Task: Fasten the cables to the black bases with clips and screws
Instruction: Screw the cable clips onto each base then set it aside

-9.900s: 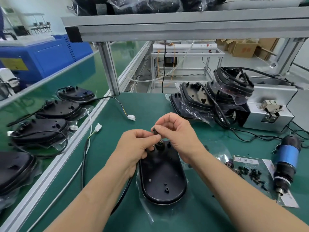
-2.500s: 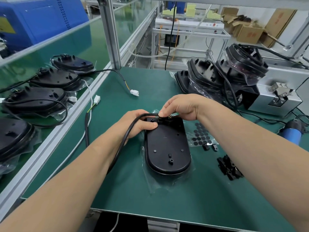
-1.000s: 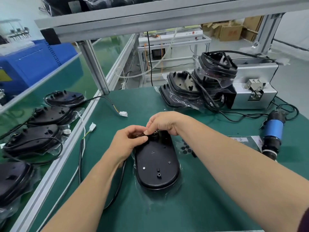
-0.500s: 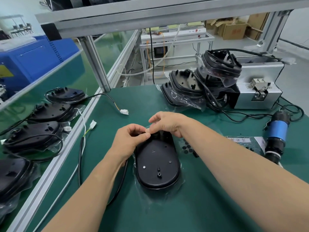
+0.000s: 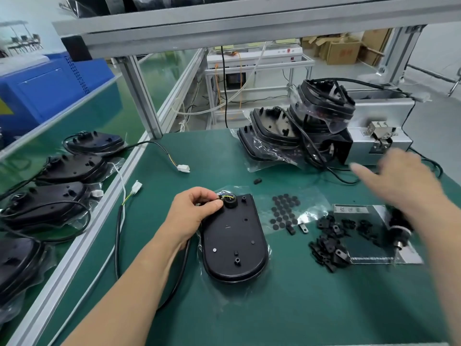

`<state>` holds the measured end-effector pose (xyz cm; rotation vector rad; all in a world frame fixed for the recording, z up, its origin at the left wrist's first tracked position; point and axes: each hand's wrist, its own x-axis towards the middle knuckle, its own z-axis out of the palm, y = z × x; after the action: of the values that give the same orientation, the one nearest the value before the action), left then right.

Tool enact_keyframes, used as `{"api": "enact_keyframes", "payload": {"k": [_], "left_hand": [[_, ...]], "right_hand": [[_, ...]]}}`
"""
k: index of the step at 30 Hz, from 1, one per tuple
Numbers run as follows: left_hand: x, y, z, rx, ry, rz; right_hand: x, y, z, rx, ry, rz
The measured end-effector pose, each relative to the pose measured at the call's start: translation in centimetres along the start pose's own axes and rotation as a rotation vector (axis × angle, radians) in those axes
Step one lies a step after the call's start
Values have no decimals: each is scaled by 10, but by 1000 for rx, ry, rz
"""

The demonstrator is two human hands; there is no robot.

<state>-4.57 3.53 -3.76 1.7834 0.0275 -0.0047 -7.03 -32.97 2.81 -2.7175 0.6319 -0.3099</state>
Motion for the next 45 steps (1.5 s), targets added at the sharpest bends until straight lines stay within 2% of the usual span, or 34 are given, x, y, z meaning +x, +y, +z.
{"api": "enact_keyframes", "payload": {"k": [3, 8, 13, 16, 19, 21, 22, 24, 29, 36, 45], "left_hand": [[0, 1, 1, 35, -9, 32], [-1, 6, 2, 114, -20, 82], [-2, 6, 1, 73, -35, 67], [-2, 5, -1, 66, -31, 56], [-1, 4, -1, 52, -35, 43], [-2, 4, 0, 38, -32, 39], [-3, 4, 1, 37, -28, 40], [-4, 4, 1, 39, -24, 44], [-5, 5, 1, 39, -33, 42], [-6, 4, 1, 58, -37, 60], [-5, 7, 0, 89, -48, 83]], "right_hand": [[3, 49, 10, -141, -87, 244], [-1, 63, 35, -51, -95, 333], [5, 73, 39, 106, -92, 436], [1, 72, 36, 372, -75, 486], [-5, 57, 21, 995, -36, 517], [-14, 35, 7, 1407, -50, 433], [-20, 20, 0, 1535, -69, 379], [-32, -12, -11, 1691, -89, 282], [-49, -110, -12, 1896, -73, 33], [-53, -213, 11, 1872, -88, -288], [-60, -239, 55, 1809, -192, -430]]}}
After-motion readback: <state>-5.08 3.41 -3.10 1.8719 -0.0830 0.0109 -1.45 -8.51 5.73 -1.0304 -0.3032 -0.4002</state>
